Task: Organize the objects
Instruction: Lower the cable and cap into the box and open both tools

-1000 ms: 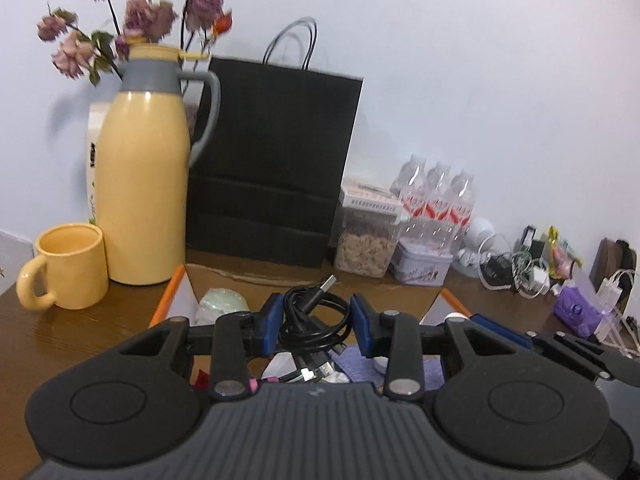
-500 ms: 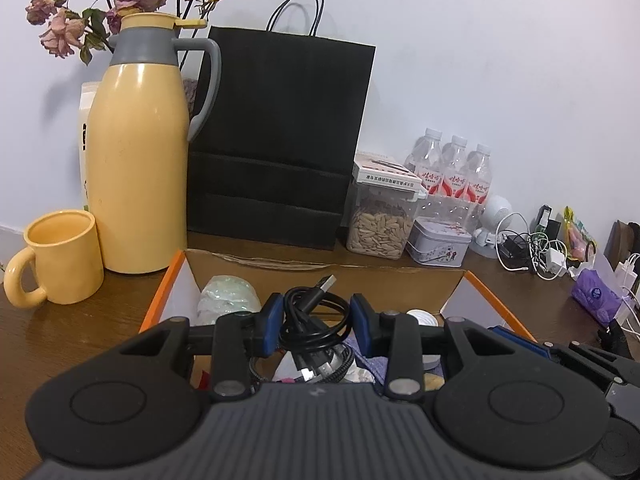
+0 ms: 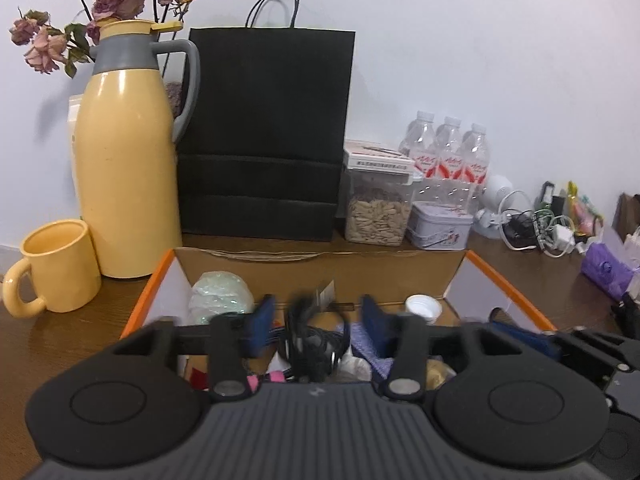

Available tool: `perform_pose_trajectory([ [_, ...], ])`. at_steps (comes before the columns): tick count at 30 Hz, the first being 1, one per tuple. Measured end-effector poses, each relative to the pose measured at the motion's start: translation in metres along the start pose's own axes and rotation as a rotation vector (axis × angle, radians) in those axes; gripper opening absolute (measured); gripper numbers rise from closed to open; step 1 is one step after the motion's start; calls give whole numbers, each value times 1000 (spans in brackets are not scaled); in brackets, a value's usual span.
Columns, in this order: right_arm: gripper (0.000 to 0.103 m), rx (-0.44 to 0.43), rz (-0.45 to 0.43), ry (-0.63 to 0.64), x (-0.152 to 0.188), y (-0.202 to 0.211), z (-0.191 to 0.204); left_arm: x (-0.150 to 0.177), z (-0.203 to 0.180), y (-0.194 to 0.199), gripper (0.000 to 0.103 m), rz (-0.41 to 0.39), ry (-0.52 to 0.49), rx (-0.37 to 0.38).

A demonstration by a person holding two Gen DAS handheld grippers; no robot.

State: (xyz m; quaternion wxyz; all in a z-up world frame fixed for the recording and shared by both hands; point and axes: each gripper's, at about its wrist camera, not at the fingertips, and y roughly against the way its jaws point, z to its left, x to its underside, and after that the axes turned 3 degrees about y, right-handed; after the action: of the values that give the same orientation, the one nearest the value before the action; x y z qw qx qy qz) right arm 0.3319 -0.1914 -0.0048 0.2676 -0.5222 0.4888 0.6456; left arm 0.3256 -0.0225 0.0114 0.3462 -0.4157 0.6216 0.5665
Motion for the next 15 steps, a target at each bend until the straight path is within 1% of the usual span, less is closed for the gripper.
perform_pose_trajectory([
  [1, 54, 1, 4, -2, 1, 1, 0, 0, 0, 1, 89, -13, 2, -5],
  [2, 80, 4, 0, -3, 1, 2, 0, 1, 1, 3, 103, -34, 6, -9],
  [4, 103, 23, -21, 0, 0, 6, 1, 1, 2, 7, 103, -58, 17, -13],
  [6, 103, 30, -26, 0, -1, 9, 1, -1, 2, 7, 103, -50, 25, -12],
  [11, 103, 41, -21, -11, -1, 10, -1, -1, 3, 11, 103, -61, 30, -13],
  [15, 103, 46, -34, -15, -2, 15, -2, -2, 3, 17, 103, -70, 43, -4],
])
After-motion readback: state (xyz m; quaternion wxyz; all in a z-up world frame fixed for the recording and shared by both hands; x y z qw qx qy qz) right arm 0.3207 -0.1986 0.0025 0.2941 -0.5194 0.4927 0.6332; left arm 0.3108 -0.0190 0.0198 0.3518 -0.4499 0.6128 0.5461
